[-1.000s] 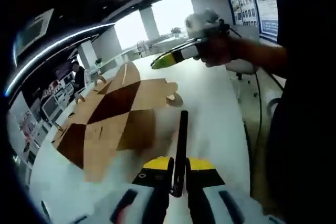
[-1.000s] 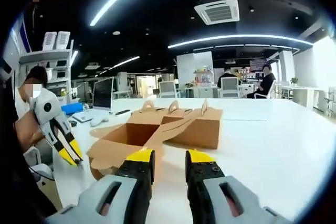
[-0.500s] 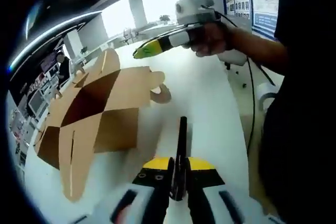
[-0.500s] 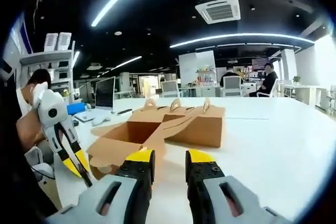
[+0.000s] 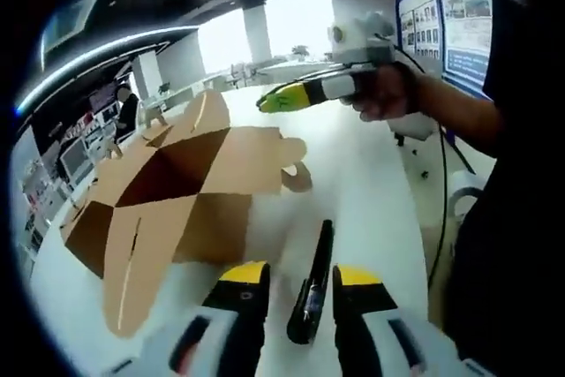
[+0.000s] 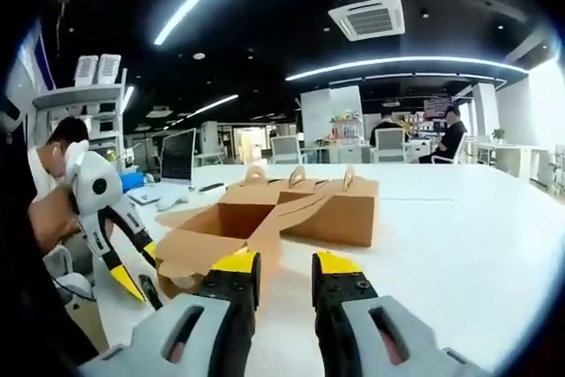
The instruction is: Pick up one paper box from the group, open the paper box, and remove the item inside
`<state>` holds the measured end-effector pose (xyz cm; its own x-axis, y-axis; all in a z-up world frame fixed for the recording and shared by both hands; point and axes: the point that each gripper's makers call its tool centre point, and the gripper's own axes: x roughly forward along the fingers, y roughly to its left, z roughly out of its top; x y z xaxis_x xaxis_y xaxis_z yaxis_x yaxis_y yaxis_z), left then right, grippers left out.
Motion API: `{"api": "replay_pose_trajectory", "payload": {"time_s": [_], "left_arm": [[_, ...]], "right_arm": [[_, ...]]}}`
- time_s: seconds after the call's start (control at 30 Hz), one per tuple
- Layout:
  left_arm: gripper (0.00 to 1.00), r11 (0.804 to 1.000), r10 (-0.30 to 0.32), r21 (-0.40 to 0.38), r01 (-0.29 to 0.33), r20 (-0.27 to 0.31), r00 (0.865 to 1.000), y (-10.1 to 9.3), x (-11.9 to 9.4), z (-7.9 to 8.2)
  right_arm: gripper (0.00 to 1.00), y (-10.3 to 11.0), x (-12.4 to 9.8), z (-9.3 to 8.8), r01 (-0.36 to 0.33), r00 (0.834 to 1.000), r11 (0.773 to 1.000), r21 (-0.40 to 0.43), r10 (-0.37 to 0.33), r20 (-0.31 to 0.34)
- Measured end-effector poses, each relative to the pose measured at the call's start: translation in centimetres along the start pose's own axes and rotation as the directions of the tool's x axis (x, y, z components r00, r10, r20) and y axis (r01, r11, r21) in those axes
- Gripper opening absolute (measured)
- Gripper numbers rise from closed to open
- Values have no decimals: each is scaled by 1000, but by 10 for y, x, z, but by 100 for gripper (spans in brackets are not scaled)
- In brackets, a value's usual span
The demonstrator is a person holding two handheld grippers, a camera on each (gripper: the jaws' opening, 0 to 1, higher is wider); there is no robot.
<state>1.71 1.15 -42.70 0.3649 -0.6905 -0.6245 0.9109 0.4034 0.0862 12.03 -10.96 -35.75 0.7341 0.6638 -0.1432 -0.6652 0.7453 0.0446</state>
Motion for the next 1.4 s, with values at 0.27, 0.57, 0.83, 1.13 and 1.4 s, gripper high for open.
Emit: {"api": "replay_pose_trajectory", "payload": {"time_s": [0.27, 0.57, 0.83, 1.13, 1.4], "left_arm": [[30, 998, 41, -43, -37, 106, 994, 6, -9, 12], [30, 970, 203, -189, -150, 302, 932, 28, -52, 16], [29, 899, 411, -335, -282, 426, 806, 47, -102, 19], [29, 863, 478, -395, -314, 438, 761, 47, -116, 21], [29, 825, 535, -460, -328, 449, 716, 51, -123, 23]], "right_arm": [[25, 5, -2, 8, 6, 1000, 1000, -7, -6, 15], [26, 5, -9, 11, 2, 1000, 999, -33, -1, 15], [26, 23, -20, 37, -78, 995, 991, -107, 83, 48], [27, 40, -27, 37, -117, 992, 989, -86, 120, 40], [27, 36, -39, 11, -151, 989, 986, -74, 151, -3]]}}
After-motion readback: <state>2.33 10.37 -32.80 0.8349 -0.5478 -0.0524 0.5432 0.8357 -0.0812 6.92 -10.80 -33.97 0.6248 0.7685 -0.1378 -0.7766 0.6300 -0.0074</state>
